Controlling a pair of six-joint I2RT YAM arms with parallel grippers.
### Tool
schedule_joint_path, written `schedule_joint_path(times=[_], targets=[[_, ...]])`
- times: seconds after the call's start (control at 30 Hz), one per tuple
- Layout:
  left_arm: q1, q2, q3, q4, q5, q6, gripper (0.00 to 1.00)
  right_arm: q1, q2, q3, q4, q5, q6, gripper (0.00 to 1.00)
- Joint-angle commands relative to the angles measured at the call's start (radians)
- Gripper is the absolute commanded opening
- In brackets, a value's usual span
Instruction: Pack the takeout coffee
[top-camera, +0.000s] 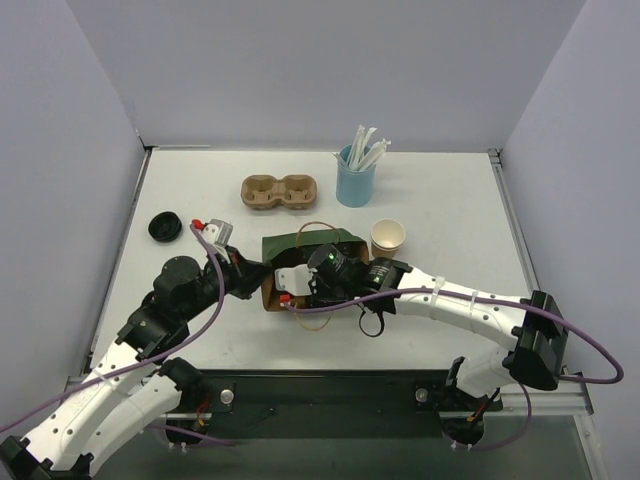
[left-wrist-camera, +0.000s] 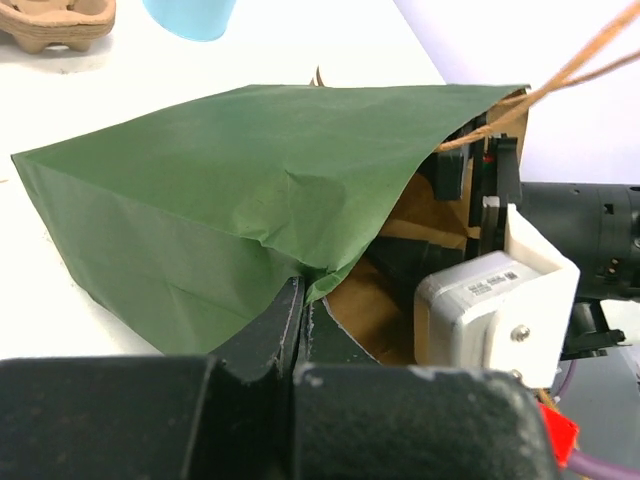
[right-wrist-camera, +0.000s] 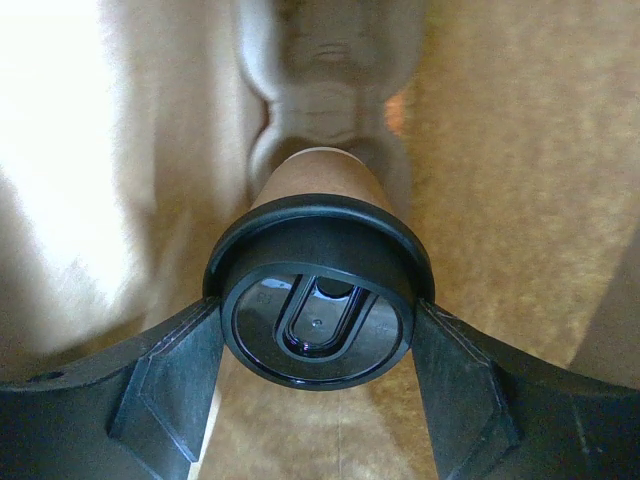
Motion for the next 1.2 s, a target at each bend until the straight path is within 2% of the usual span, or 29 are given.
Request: schedule_joint_path(times=[0.0,0.3,0.63,1.17], targets=[[0.003,-0.006,0.045,0.003,0.002,-0.034,0.0,-0.029,-0.044,-0.036,0.069,0.013,-0.053,0.58],[0.003,-0.024,-0.006,0.021,0.039,-0.04,0.0,-0.051,-0.032,-0.054,0.122,0.006,-0.112,0.58],[0.001,-0.026,-0.024,0.023,0.054,-0.021,0.0,-0.051,-0.006,-0.024,0.071,-0.057,-0.132,0.58],[0.001,-0.046,-0.027,-0.005,0.042,0.034,0.0,-0.066,0.043,0.099,-0.007,0.01,-0.119,0.58]])
